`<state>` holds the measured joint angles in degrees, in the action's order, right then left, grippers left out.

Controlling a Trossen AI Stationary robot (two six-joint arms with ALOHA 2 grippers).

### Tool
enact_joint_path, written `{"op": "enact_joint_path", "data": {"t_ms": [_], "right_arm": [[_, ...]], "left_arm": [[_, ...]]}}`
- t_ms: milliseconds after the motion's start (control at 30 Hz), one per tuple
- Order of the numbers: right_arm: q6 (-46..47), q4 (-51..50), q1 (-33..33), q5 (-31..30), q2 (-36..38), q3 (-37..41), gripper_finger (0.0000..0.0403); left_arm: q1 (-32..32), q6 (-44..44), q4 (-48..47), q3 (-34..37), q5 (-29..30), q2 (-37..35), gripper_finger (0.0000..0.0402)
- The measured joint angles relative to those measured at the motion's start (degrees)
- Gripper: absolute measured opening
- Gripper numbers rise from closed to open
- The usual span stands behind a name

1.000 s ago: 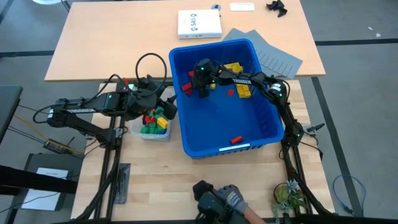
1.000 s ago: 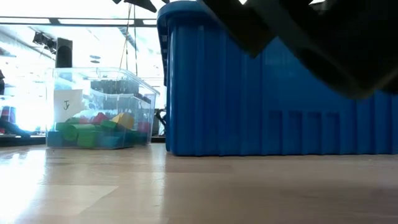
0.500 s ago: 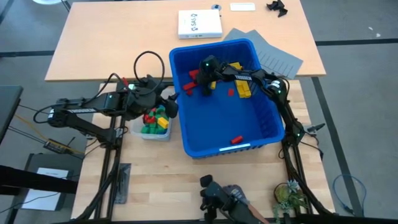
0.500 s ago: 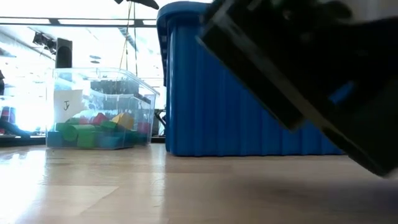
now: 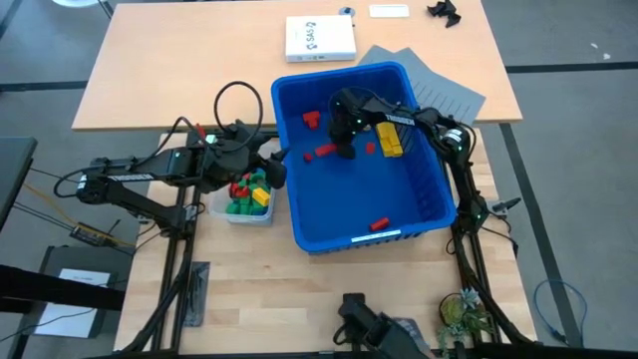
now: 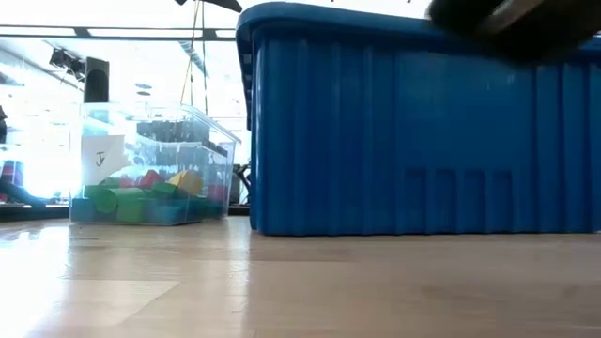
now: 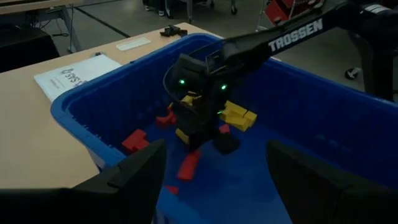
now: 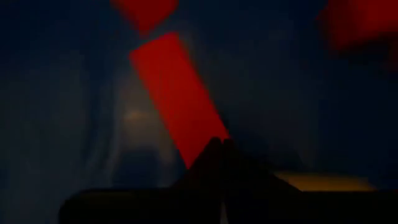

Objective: Sort blocks
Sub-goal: Put the red block into the transparent bin

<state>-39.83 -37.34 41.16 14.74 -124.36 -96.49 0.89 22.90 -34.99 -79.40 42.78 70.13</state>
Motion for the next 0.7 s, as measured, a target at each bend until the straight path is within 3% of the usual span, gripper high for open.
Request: {"op": "enact_joint_path", "data": {"t_ms": [133,300,500,700], "right_arm": [[0.5,-10.5,-0.3,0.0,2.9,0.2,0.0001],[2.2,-9.3,-0.3,3.4,4.5,0.1,0.0025],[-1.0,-8.4,-0.5,8.5,4.5,1.3,0.0124],[-4.6,-3.3,-0.7,5.8,4.4,6.9,0.0237]], "left_arm": [[0.0,0.1,0.0,0.0,-1.6,0.0,0.0286],[0.0,0.0,-0.1,0.0,-2.4,0.0,0.0286],[0.0,-0.1,-0.5,0.0,-3.3,0.0,0.0286],[0.0,-1.5,-0.5,0.0,-4.1,0.0,0.0286]]}}
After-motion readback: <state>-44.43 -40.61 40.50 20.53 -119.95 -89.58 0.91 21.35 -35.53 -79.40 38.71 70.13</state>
